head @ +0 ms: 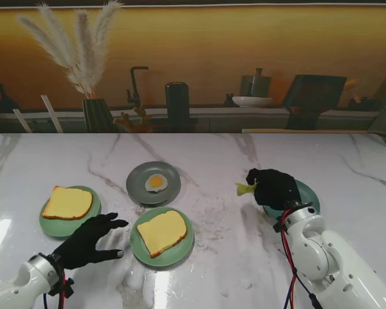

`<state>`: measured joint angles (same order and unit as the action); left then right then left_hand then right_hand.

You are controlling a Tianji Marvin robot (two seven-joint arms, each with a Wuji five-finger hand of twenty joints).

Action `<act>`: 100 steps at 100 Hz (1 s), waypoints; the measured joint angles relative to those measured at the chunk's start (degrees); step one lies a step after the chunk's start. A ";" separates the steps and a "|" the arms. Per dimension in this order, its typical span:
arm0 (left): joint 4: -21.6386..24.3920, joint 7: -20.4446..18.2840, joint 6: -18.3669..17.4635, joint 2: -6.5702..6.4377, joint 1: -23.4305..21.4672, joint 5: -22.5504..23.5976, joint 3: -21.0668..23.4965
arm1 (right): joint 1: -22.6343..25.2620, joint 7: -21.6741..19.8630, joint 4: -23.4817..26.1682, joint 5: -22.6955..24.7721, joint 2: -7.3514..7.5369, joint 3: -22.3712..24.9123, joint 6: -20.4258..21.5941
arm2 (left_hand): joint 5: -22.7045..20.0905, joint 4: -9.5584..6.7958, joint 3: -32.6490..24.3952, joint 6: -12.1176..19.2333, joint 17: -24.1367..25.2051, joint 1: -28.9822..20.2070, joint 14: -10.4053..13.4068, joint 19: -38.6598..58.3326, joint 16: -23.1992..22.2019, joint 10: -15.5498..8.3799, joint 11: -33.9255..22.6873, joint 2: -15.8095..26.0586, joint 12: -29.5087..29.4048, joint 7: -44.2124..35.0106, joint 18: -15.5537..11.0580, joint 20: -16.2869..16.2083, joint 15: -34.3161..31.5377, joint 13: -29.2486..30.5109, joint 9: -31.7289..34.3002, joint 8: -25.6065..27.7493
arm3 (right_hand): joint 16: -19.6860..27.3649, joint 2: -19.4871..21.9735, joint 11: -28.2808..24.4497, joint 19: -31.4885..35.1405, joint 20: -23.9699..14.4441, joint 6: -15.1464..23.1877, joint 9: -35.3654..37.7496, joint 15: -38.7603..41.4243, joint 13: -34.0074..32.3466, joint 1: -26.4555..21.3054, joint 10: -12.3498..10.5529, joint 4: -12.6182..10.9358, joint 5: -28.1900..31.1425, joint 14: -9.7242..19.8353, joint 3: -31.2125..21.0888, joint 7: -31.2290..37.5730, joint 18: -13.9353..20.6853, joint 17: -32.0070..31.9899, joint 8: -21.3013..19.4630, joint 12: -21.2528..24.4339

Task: Prepare sandwich (Bread, lettuce, and egg)

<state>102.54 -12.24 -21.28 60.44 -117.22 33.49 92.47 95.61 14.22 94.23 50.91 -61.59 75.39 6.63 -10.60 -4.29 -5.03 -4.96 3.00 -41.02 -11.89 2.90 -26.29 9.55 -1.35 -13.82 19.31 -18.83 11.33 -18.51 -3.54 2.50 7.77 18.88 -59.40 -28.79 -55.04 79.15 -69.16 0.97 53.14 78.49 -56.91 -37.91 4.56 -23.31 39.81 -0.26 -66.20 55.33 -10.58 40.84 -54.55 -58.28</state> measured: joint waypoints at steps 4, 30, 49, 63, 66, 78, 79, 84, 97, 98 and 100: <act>-0.02 0.05 -0.03 0.02 -0.03 0.09 0.14 | -0.43 0.15 -0.01 -0.28 0.00 -1.21 0.42 | 0.00 0.00 0.00 0.00 0.00 0.00 0.00 0.00 0.00 0.00 0.00 0.00 0.00 -0.01 0.00 0.00 0.00 0.00 0.00 0.00 | 0.00 0.00 0.00 -0.03 0.00 0.00 0.00 -0.08 0.00 0.00 -0.18 0.00 0.00 0.13 0.00 0.00 0.00 0.00 0.00 0.00; -0.03 0.69 -0.69 0.15 -0.55 0.64 1.19 | -5.21 0.75 -1.47 -3.66 -0.48 -9.11 1.75 | 0.00 0.00 0.00 0.00 0.00 0.00 0.00 0.00 0.00 0.00 0.00 0.00 0.02 -0.07 0.00 -0.01 0.00 0.00 0.00 0.00 | 0.00 0.00 0.00 -0.52 0.00 0.00 0.00 -0.26 0.00 0.00 -0.27 0.00 0.00 0.23 0.00 0.05 0.26 -0.55 0.00 0.04; -0.11 1.29 -1.19 0.25 -0.77 0.97 1.70 | -8.32 1.17 -2.86 -5.66 -1.29 -13.65 1.78 | 0.00 0.00 0.00 0.00 0.00 0.00 0.00 0.00 0.00 0.00 0.00 0.00 0.58 -0.08 0.00 -0.01 0.00 0.00 0.00 0.00 | 0.01 0.00 0.00 -0.63 0.00 0.55 0.00 -0.30 0.00 0.00 -0.29 0.00 0.00 0.28 0.00 0.50 0.30 -0.75 0.00 0.15; -0.18 1.49 -1.19 0.28 -0.87 0.99 1.93 | -10.39 1.46 -4.09 -7.42 -1.56 -17.21 2.12 | 0.00 0.00 0.00 0.00 0.00 0.00 0.00 0.00 0.00 0.00 0.00 0.00 0.67 -0.08 0.00 -0.01 0.00 0.00 0.00 0.00 | 0.53 0.01 -0.01 -1.12 0.00 0.69 0.00 -0.40 0.00 0.00 -0.32 0.05 0.00 0.32 0.00 0.55 0.32 -0.98 0.00 0.71; -0.19 1.56 -1.19 0.29 -0.90 0.99 1.98 | -10.81 1.48 -4.27 -7.98 -1.64 -17.96 2.13 | 0.00 0.00 0.00 0.00 0.00 0.00 0.00 0.00 -0.01 0.00 0.00 0.00 0.73 -0.08 0.00 -0.01 0.00 0.00 0.00 0.00 | 0.55 0.01 -0.01 -1.15 0.00 0.69 0.00 -0.42 0.00 0.00 -0.32 0.07 0.00 0.32 0.00 0.55 0.32 -1.14 0.00 0.71; -0.24 1.84 -1.29 0.37 -1.11 1.08 2.30 | -12.38 1.46 -4.79 -9.32 -2.07 -20.79 2.14 | 0.00 0.00 0.00 0.00 0.00 0.00 0.00 0.00 -0.01 0.00 0.00 0.00 0.74 -0.08 0.00 -0.01 0.00 0.00 0.00 0.00 | 0.57 0.01 -0.01 -1.18 0.00 0.74 -0.01 -0.50 0.00 0.00 -0.33 0.15 0.00 0.33 0.00 0.63 0.33 -1.38 0.13 0.74; -0.25 1.86 -1.31 0.38 -1.12 1.09 2.34 | -12.46 1.45 -4.81 -9.34 -2.12 -20.93 2.15 | 0.00 0.00 0.00 0.00 0.00 0.00 0.00 0.00 -0.01 0.00 0.00 0.00 0.74 -0.08 0.00 -0.01 0.00 0.00 0.00 0.00 | 0.57 0.01 -0.01 -1.18 0.00 0.75 -0.01 -0.50 0.00 0.00 -0.33 0.16 0.00 0.33 0.00 0.65 0.33 -1.38 0.14 0.75; -0.29 2.00 -1.39 0.42 -1.18 1.19 2.51 | -12.82 1.43 -4.95 -9.44 -2.40 -21.54 2.19 | 0.00 0.00 0.00 0.00 0.00 0.00 0.00 0.00 -0.01 0.00 0.00 0.00 0.74 -0.08 0.00 -0.01 0.00 0.00 0.00 0.00 | 0.58 0.01 -0.01 -1.18 0.00 0.75 -0.01 -0.51 0.00 0.00 -0.33 0.17 -0.01 0.33 0.00 0.66 0.35 -1.50 0.16 0.82; -0.41 2.46 -1.60 0.52 -1.36 1.40 2.99 | -14.09 1.43 -5.70 -10.04 -2.76 -23.75 2.21 | 0.00 0.00 0.00 0.00 0.00 0.00 0.00 0.00 0.00 0.00 0.00 0.00 0.75 -0.08 0.00 -0.01 0.00 0.00 0.00 0.01 | 0.59 0.02 -0.03 -1.20 0.00 1.24 -0.11 -0.52 0.16 0.00 -0.34 0.21 -0.03 0.33 0.00 0.73 0.42 -2.04 0.42 1.25; -0.43 2.51 -1.61 0.53 -1.38 1.40 3.02 | -14.18 1.43 -5.77 -10.09 -2.79 -23.90 2.22 | 0.00 0.00 0.00 0.00 0.00 0.00 0.00 0.00 -0.01 0.00 0.00 0.00 0.75 -0.08 0.00 -0.01 0.00 0.00 0.00 0.01 | 0.59 0.02 -0.14 -1.20 0.00 1.25 -0.11 -0.53 0.16 0.00 -0.34 0.21 -0.03 0.33 0.00 0.73 0.41 -2.05 0.42 1.31; -0.46 2.60 -1.64 0.54 -1.41 1.42 3.08 | -14.34 1.43 -5.88 -10.19 -2.85 -24.15 2.23 | 0.00 0.00 0.00 0.00 0.00 0.00 0.00 0.00 -0.01 0.00 0.00 0.00 0.75 -0.08 0.00 0.00 0.00 0.00 0.00 0.01 | 0.59 0.02 -0.23 -1.20 0.00 1.25 -0.11 -0.53 0.17 0.00 -0.34 0.21 -0.03 0.33 0.00 0.73 0.41 -2.10 0.43 1.41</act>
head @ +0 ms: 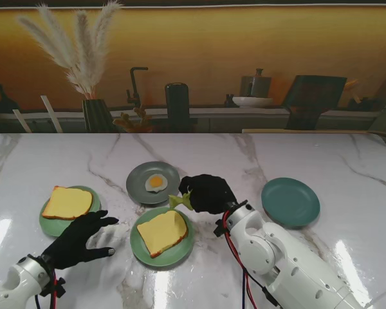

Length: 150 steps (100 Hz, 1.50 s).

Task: Prepare sandwich (Bread, lettuce, and egg)

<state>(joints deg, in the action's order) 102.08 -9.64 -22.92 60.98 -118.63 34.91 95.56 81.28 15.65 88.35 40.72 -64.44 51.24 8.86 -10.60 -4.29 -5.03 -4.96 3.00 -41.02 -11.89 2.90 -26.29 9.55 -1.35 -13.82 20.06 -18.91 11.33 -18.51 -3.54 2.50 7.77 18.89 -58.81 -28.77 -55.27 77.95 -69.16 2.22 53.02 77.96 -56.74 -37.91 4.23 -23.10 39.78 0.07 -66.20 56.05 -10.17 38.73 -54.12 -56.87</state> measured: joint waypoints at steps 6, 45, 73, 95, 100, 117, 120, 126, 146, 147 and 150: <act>-0.04 0.19 -0.08 0.03 -0.09 0.09 0.14 | -0.33 -0.06 -0.25 -0.21 -0.17 -0.52 0.10 | 0.00 0.00 0.00 0.00 0.00 0.00 0.00 0.00 0.00 0.00 0.00 0.00 0.00 0.00 0.00 0.00 0.00 0.00 0.00 0.00 | 0.01 0.00 -0.05 0.00 0.00 0.01 -0.01 0.00 0.01 0.00 0.00 0.01 0.00 0.00 0.00 0.01 0.01 -0.17 0.05 0.04; -0.10 0.94 -0.68 0.11 -0.44 0.93 0.58 | -3.15 -0.31 -3.39 -0.46 -0.58 -4.14 1.56 | 0.00 0.00 0.00 0.00 0.00 0.00 0.01 0.00 0.00 0.00 0.00 0.00 0.00 0.00 0.00 0.00 0.00 0.00 0.00 0.00 | 0.74 0.02 -0.26 -0.17 0.00 0.50 -1.35 -0.59 1.40 0.00 -0.15 0.93 -1.10 0.24 0.05 0.61 0.03 -1.34 1.02 0.97; -0.02 0.78 -0.40 0.12 -0.56 0.79 0.66 | -5.89 0.24 -6.35 -1.49 -1.29 -6.14 1.07 | 0.00 0.00 0.00 0.00 0.00 0.00 0.01 0.00 0.00 0.00 0.00 0.00 0.00 0.00 0.00 0.00 0.00 0.00 0.00 0.00 | 1.45 0.04 -0.39 -0.78 0.04 0.70 -2.74 -1.50 2.97 -0.10 -0.32 2.27 -1.97 0.52 0.11 1.13 0.04 -2.61 1.72 2.16; -0.02 0.74 -0.04 0.12 -0.49 0.82 0.65 | -7.17 0.22 -7.78 -2.07 -1.60 -7.57 1.32 | 0.00 0.00 0.00 0.00 0.00 0.00 0.00 0.00 0.00 0.00 0.00 0.00 0.00 0.00 0.00 0.00 0.00 0.00 0.00 0.00 | 3.04 0.06 -0.43 -1.39 0.81 0.70 -3.39 -3.06 3.54 -1.37 -0.33 6.44 -3.00 0.52 0.82 2.13 0.05 -3.20 4.29 5.07; -0.02 0.74 -0.01 0.12 -0.47 0.84 0.65 | -7.30 0.17 -8.08 -2.13 -1.67 -7.73 1.54 | 0.00 0.00 0.00 0.00 0.00 0.00 0.01 0.00 0.00 0.00 0.00 0.00 0.00 0.00 0.00 0.00 0.00 0.00 0.00 0.00 | 3.66 0.06 -0.43 -1.41 1.27 0.70 -3.39 -3.46 3.54 -1.83 -0.33 6.71 -3.39 0.52 1.36 2.21 0.05 -3.44 5.13 5.86; -0.03 0.73 0.09 0.12 -0.43 0.86 0.61 | -6.97 -0.61 -7.89 -2.06 -1.61 -7.61 2.21 | 0.00 0.00 0.00 0.00 0.00 0.00 0.01 0.00 0.00 0.00 0.00 0.00 0.00 0.00 0.00 0.00 0.00 0.00 0.00 0.00 | 5.23 -0.07 -0.43 -1.50 2.24 0.70 -3.41 -4.85 3.54 -2.52 -0.29 8.28 -3.46 0.39 1.91 2.69 -0.06 -3.66 8.10 8.71; -0.04 0.72 0.10 0.12 -0.41 0.85 0.60 | -6.79 -0.93 -7.68 -2.05 -1.54 -7.56 2.28 | 0.00 0.00 0.00 0.00 0.00 0.00 0.01 0.00 0.00 0.00 0.00 0.00 0.00 0.00 0.00 0.00 0.00 0.00 0.00 0.00 | 5.74 -0.09 -0.43 -1.59 2.39 0.70 -3.41 -5.29 3.54 -2.52 -0.25 8.41 -3.46 0.15 1.94 2.71 -0.07 -3.66 8.66 9.01; -0.05 0.66 0.12 0.12 -0.36 0.77 0.54 | -6.43 -1.64 -7.19 -2.03 -1.36 -7.54 2.57 | 0.00 0.00 0.00 0.00 0.00 0.00 0.00 0.00 0.00 0.00 0.00 0.00 0.00 0.00 0.00 0.00 0.00 0.00 0.00 0.00 | 6.45 -1.01 -0.33 -1.87 2.77 0.69 -3.41 -6.05 3.54 -3.15 -0.19 9.58 -3.46 -0.06 2.44 2.75 -0.15 -3.66 9.56 10.12; -0.08 0.56 0.12 0.11 -0.28 0.75 0.49 | -4.26 -3.07 -5.18 -1.45 -0.76 -6.33 3.08 | 0.00 0.00 0.00 0.00 0.00 0.00 0.01 0.00 0.00 0.00 0.00 0.00 0.00 0.00 0.00 0.00 0.00 0.00 0.00 0.00 | 7.61 -1.59 -0.25 -2.09 3.47 0.61 -3.41 -7.72 3.54 -3.15 -0.09 10.00 -3.46 -0.72 3.04 2.89 -0.23 -3.67 11.36 11.54; -0.08 0.54 0.12 0.11 -0.28 0.75 0.49 | -4.13 -3.11 -5.06 -1.39 -0.72 -6.27 3.08 | 0.00 0.00 0.00 0.00 0.00 0.00 0.01 0.00 0.00 0.00 0.00 0.00 0.00 0.00 0.00 0.00 0.00 0.00 0.00 0.00 | 7.89 -1.61 -0.25 -2.09 3.47 0.61 -3.41 -7.90 3.54 -3.15 -0.09 10.00 -3.46 -0.80 3.04 2.90 -0.31 -3.69 11.46 11.60; -0.08 0.51 0.11 0.11 -0.28 0.75 0.49 | -3.82 -3.24 -4.77 -1.23 -0.62 -6.11 3.08 | 0.00 0.00 0.00 0.00 0.00 0.00 0.01 0.00 0.00 0.00 0.00 0.00 0.01 0.00 0.00 0.00 0.00 0.00 0.00 0.00 | 7.95 -1.82 -0.25 -2.09 3.47 0.61 -3.41 -8.23 3.54 -3.15 -0.09 10.01 -3.46 -0.88 3.05 2.93 -0.75 -3.85 11.70 11.65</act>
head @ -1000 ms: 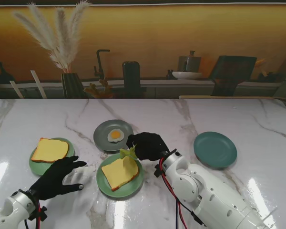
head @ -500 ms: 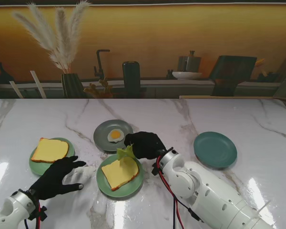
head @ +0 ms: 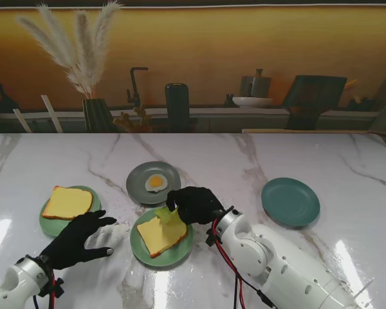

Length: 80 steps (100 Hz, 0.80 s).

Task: Prepare sandwich (Bread, lettuce, and egg)

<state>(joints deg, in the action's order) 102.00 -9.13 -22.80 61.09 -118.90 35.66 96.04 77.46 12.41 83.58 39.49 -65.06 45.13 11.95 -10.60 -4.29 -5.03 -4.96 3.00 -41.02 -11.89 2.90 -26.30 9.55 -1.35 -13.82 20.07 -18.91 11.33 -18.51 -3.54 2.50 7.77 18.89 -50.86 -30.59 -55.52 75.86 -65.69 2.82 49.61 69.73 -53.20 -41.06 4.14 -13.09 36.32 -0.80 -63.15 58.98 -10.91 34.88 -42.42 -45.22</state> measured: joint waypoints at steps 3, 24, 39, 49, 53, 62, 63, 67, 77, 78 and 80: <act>0.00 -0.02 0.00 0.00 0.01 0.00 -0.01 | 0.26 -0.13 0.24 0.13 0.11 0.10 0.00 | 0.00 0.00 0.00 0.00 0.00 0.00 0.00 0.00 0.00 0.00 0.00 0.00 0.00 0.00 0.00 0.00 0.00 0.00 0.00 0.00 | 0.07 -0.44 0.00 0.00 0.00 -0.01 0.00 -0.05 0.00 -0.62 0.00 0.61 0.00 -0.02 0.04 0.23 -0.05 -0.17 0.08 0.06; -0.03 -0.08 -0.03 -0.01 0.09 -0.03 -0.09 | 1.96 -1.35 1.89 1.21 0.81 1.02 0.38 | 0.00 0.00 0.00 0.00 0.00 0.00 0.00 0.00 0.00 0.00 0.00 0.00 0.01 -0.04 0.00 0.00 0.00 0.00 0.00 0.00 | 0.71 -1.07 0.46 -0.01 0.31 -0.06 0.00 -1.39 0.00 -1.21 0.07 1.18 -0.49 -0.43 1.53 0.63 -0.16 -0.67 0.89 0.71; -0.05 -0.13 -0.04 -0.01 0.13 -0.09 -0.12 | 2.95 -2.27 2.88 1.27 1.22 1.19 0.44 | 0.00 0.00 0.00 0.00 0.00 0.00 0.00 0.00 0.00 0.00 0.00 0.00 0.01 -0.15 0.00 0.00 0.00 0.00 0.00 0.00 | 1.40 -1.75 0.67 -0.01 0.88 -0.58 0.00 -2.04 0.01 -1.79 0.10 1.66 -0.49 -0.63 2.12 0.63 -0.40 -0.89 1.57 0.84; -0.07 -0.12 -0.04 -0.01 0.14 -0.09 -0.13 | 3.32 -2.80 3.25 1.27 1.39 1.06 0.44 | 0.00 0.00 0.00 0.00 0.00 0.00 0.00 0.00 0.00 0.00 0.00 0.00 0.01 -0.16 0.00 0.00 0.00 0.00 0.00 0.01 | 1.41 -1.76 0.67 -0.01 1.18 -0.59 0.00 -2.07 0.01 -1.79 0.10 1.66 -0.49 -0.65 2.12 0.63 -0.45 -0.89 1.60 0.93; -0.07 -0.09 -0.04 -0.01 0.14 -0.08 -0.13 | 3.42 -3.03 3.42 1.29 1.46 1.00 0.45 | 0.00 0.00 0.00 0.00 0.00 0.00 0.00 0.00 0.00 0.00 0.00 0.00 0.01 -0.16 0.00 0.00 0.00 0.00 0.00 0.01 | 1.41 -1.77 0.67 -0.01 1.20 -0.59 0.00 -2.08 0.01 -1.79 0.10 1.67 -0.49 -0.66 2.19 0.63 -0.46 -0.89 1.78 0.99; -0.09 0.03 -0.04 -0.01 0.14 -0.04 -0.13 | 3.60 -3.52 3.90 1.57 1.65 0.86 0.51 | 0.00 0.00 0.00 0.00 0.00 0.00 0.00 0.00 0.00 0.00 0.00 0.00 0.02 -0.17 0.00 0.00 0.00 0.00 0.00 0.01 | 1.45 -2.42 1.18 -0.01 1.45 -0.59 0.04 -2.41 0.01 -2.13 0.16 2.32 -0.48 -0.73 2.81 0.63 -0.47 -0.87 2.39 1.53; -0.09 0.05 -0.04 -0.01 0.14 -0.03 -0.13 | 3.60 -3.59 3.95 1.60 1.67 0.82 0.52 | 0.00 0.00 0.00 0.00 0.00 0.00 0.00 0.00 0.00 0.00 0.00 0.00 0.02 -0.17 0.00 0.00 0.00 0.00 0.00 0.01 | 1.45 -2.44 1.23 -0.01 1.45 -0.59 0.05 -2.44 0.01 -2.31 0.18 2.32 -0.48 -0.74 2.82 0.63 -0.48 -0.76 2.43 1.54; -0.10 0.10 -0.04 0.00 0.14 0.01 -0.13 | 3.60 -4.04 4.17 1.64 1.76 0.65 0.52 | 0.00 0.00 0.00 0.00 0.00 0.00 0.00 0.00 0.00 0.00 0.00 0.00 0.02 -0.17 0.00 0.00 0.00 0.00 0.00 0.01 | 1.45 -2.52 1.25 -0.01 1.44 -0.59 0.05 -2.44 0.01 -2.32 0.20 2.34 -0.48 -0.77 2.82 0.63 -0.49 -0.32 2.55 1.54; -0.12 0.17 -0.05 0.01 0.13 0.01 -0.11 | 3.39 -5.58 4.57 1.33 2.02 -0.23 0.55 | 0.00 0.00 0.00 0.00 0.00 0.00 0.00 0.00 0.00 0.00 -0.01 0.00 0.02 -0.18 0.00 0.00 0.00 0.00 0.00 0.01 | 1.45 -3.23 1.35 -0.01 1.45 -0.59 0.10 -2.44 0.01 -2.31 0.23 2.52 -0.46 -0.79 2.95 0.63 -0.50 0.33 3.05 1.57; -0.12 0.18 -0.05 0.01 0.13 0.01 -0.11 | 3.33 -5.67 4.57 1.30 2.05 -0.37 0.57 | 0.00 0.00 0.00 0.00 0.00 0.00 0.00 0.00 0.00 0.00 -0.01 0.00 0.02 -0.19 0.00 0.00 0.00 0.00 0.00 0.01 | 1.45 -3.24 1.38 -0.01 1.45 -0.59 0.10 -2.44 0.01 -2.31 0.25 3.04 -0.46 -0.80 2.96 0.63 -0.51 0.37 3.11 1.57; -0.12 0.19 -0.05 0.01 0.12 0.01 -0.10 | 3.22 -5.82 4.56 1.23 2.09 -0.63 0.63 | 0.00 0.00 0.00 0.00 0.00 0.00 0.00 0.00 0.00 0.00 -0.01 0.00 0.03 -0.31 0.00 0.00 0.00 0.00 0.00 0.01 | 1.45 -3.24 1.44 -0.01 1.45 -0.59 0.10 -2.45 0.01 -2.31 0.27 3.20 -0.46 -0.80 3.02 0.63 -0.51 0.38 3.15 1.58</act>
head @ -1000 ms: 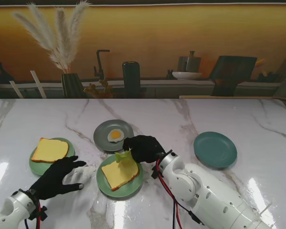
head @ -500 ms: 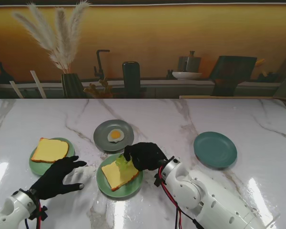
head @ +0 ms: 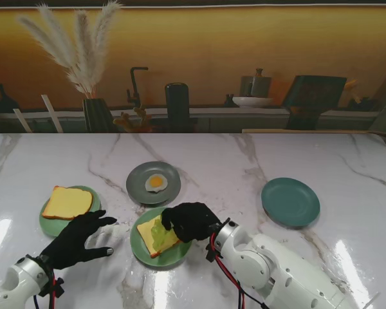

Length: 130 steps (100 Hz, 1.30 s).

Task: Prepare sandwich (Bread, lettuce, and egg)

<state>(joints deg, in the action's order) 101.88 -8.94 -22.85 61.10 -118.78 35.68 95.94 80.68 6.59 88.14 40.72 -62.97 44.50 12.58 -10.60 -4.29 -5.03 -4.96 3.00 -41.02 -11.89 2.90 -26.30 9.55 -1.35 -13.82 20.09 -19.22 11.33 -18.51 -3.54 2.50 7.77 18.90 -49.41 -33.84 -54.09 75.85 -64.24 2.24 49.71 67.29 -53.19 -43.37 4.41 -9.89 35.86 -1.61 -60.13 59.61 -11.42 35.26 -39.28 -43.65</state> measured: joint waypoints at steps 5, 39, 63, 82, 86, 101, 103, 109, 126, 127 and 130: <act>0.00 0.01 0.00 0.00 -0.01 0.00 0.01 | -0.32 -0.18 -0.06 -0.19 0.07 -0.59 0.30 | 0.00 0.00 0.00 0.00 0.00 0.00 0.00 0.00 0.00 0.00 0.00 0.00 0.00 -0.34 0.00 0.00 0.00 0.00 0.00 0.00 | 0.00 -0.04 0.12 0.00 0.01 0.00 0.02 0.00 0.00 0.00 0.04 0.56 0.00 -0.01 0.02 0.00 0.00 0.08 0.10 0.02; 0.00 0.11 0.06 0.03 -0.04 -0.02 0.11 | -2.30 -0.84 -1.15 -2.07 -0.07 -2.67 1.48 | 0.00 0.00 0.00 0.00 0.00 0.00 0.00 0.01 0.00 0.00 0.00 0.00 0.00 -0.36 0.07 -0.04 0.00 0.00 0.00 0.00 | 0.16 -1.47 1.35 0.00 0.30 0.00 0.78 -0.43 -0.05 -0.01 0.32 2.37 0.03 -0.29 0.65 0.00 0.00 0.16 0.70 1.32; 0.00 -0.02 0.35 0.03 -0.04 -0.22 0.13 | -3.40 -2.15 -2.15 -3.40 -0.19 -3.72 3.01 | 0.00 0.00 0.01 0.00 0.48 0.00 0.00 0.19 0.00 0.00 -0.01 0.52 0.00 -0.85 0.16 -0.87 0.00 0.00 0.00 0.54 | 2.14 -4.28 4.56 -1.02 1.70 -0.79 0.75 -5.37 -0.06 -0.01 0.46 8.50 0.03 -0.75 3.47 -1.42 -0.38 -0.01 1.92 2.19; 0.02 -0.14 0.68 0.03 -0.03 -0.31 0.13 | -3.70 -3.11 -2.46 -3.62 -0.16 -3.78 4.09 | 0.00 0.00 0.01 0.00 0.56 0.00 0.00 0.82 0.00 0.00 -0.01 0.52 0.01 -1.10 0.17 -1.57 0.00 0.00 0.00 0.57 | 4.28 -3.34 7.25 -3.27 1.81 -1.50 -1.78 -11.53 1.90 3.79 0.92 10.38 0.03 -1.20 15.52 -10.66 -1.90 -2.55 2.93 5.49; 0.03 -0.18 0.71 0.03 -0.03 -0.32 0.13 | -3.75 -3.48 -2.46 -3.61 -0.11 -3.78 4.22 | 0.00 0.00 0.01 0.00 0.56 0.00 0.00 0.85 0.00 0.00 -0.01 0.52 0.01 -1.12 0.18 -1.75 0.00 0.00 0.00 0.57 | 5.00 -1.19 8.60 -4.29 1.81 -1.74 -3.04 -13.49 3.25 5.07 1.14 10.38 0.03 -1.41 18.64 -15.01 -2.62 -4.20 1.65 6.51; 0.03 -0.38 0.71 0.01 -0.01 -0.35 0.13 | -3.83 -5.07 -2.35 -3.74 0.13 -3.67 4.36 | 0.00 0.00 0.01 0.00 0.57 0.00 0.00 1.45 0.00 0.00 -0.01 0.52 0.56 -1.77 0.21 -2.41 0.00 0.00 0.00 0.58 | 6.46 0.83 10.75 -6.62 1.91 -2.32 -4.94 -17.18 4.85 7.20 1.25 10.34 1.77 -1.54 23.23 -22.33 -4.07 -6.83 -0.09 7.31; 0.03 -0.41 0.71 0.01 0.00 -0.36 0.13 | -3.83 -5.09 -2.34 -3.78 0.15 -3.66 4.36 | 0.00 0.00 0.01 0.00 0.57 0.00 0.00 1.45 0.00 0.00 -0.01 0.52 0.64 -1.77 0.21 -2.45 0.00 0.00 0.00 0.58 | 6.65 0.83 10.82 -6.91 1.98 -2.33 -4.98 -17.68 5.13 7.20 1.25 10.34 1.76 -1.54 23.23 -22.87 -4.14 -7.12 -0.09 7.48; 0.03 -0.45 0.71 0.01 0.01 -0.39 0.12 | -3.83 -5.09 -2.31 -3.79 0.21 -3.61 4.41 | 0.00 0.00 0.01 0.00 0.57 0.00 0.00 1.48 0.00 0.00 -0.01 0.52 0.66 -1.78 0.21 -2.78 0.00 0.00 0.00 0.58 | 7.65 0.88 12.15 -8.06 2.87 -2.36 -6.46 -19.42 6.14 7.20 1.28 10.34 1.75 -1.55 23.74 -24.89 -4.76 -8.43 -0.09 8.09; 0.01 -0.49 0.60 0.00 0.05 -0.43 0.15 | -3.06 -3.46 -1.74 -1.17 0.22 -2.14 4.72 | 0.00 0.00 0.01 0.00 0.57 0.00 0.00 1.51 0.00 0.00 -0.61 0.52 0.67 -1.78 0.23 -2.92 0.00 0.00 0.00 0.59 | 12.69 2.39 16.73 -12.19 6.63 -3.05 -13.43 -27.64 12.52 9.54 2.12 10.34 -0.76 -2.40 24.67 -31.68 -5.52 -13.68 2.05 11.63; 0.01 -0.49 0.58 0.00 0.06 -0.43 0.16 | -2.95 -3.40 -1.64 -0.95 0.22 -1.95 4.72 | 0.00 0.00 0.01 0.00 0.57 0.00 0.01 1.52 0.00 0.00 -0.62 0.52 0.67 -1.78 0.23 -2.93 0.00 0.00 0.00 0.59 | 13.27 2.53 17.07 -12.52 6.89 -3.07 -13.96 -29.00 12.69 9.59 2.14 10.34 -1.33 -2.45 24.82 -31.91 -5.53 -14.12 2.12 12.23; -0.01 -0.48 0.51 0.00 0.08 -0.43 0.17 | -2.49 -3.31 -1.24 -0.31 0.21 -1.19 4.69 | 0.00 0.00 0.01 0.00 0.57 0.00 0.01 1.52 0.00 0.00 -0.63 0.52 0.67 -1.78 0.24 -2.99 0.00 0.00 0.00 0.59 | 14.40 3.26 18.11 -13.31 7.97 -3.61 -15.31 -30.83 13.91 10.06 2.32 10.34 -2.42 -2.76 24.83 -33.04 -6.00 -15.32 2.97 13.77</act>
<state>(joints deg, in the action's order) 101.87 -9.42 -22.35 61.11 -118.71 35.25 96.11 78.19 3.28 86.90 40.41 -62.75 43.31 17.27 -10.60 -4.29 -5.01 -4.96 3.58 -41.02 -11.88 4.42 -26.30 9.55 -1.98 -13.30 20.76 -21.01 11.57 -21.50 -3.54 2.50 7.77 19.48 -35.01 -30.58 -35.98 62.54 -56.27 -1.38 34.41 36.46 -39.28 -33.31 6.73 0.44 33.44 -4.36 -35.30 26.57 -17.42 19.94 -36.30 -29.88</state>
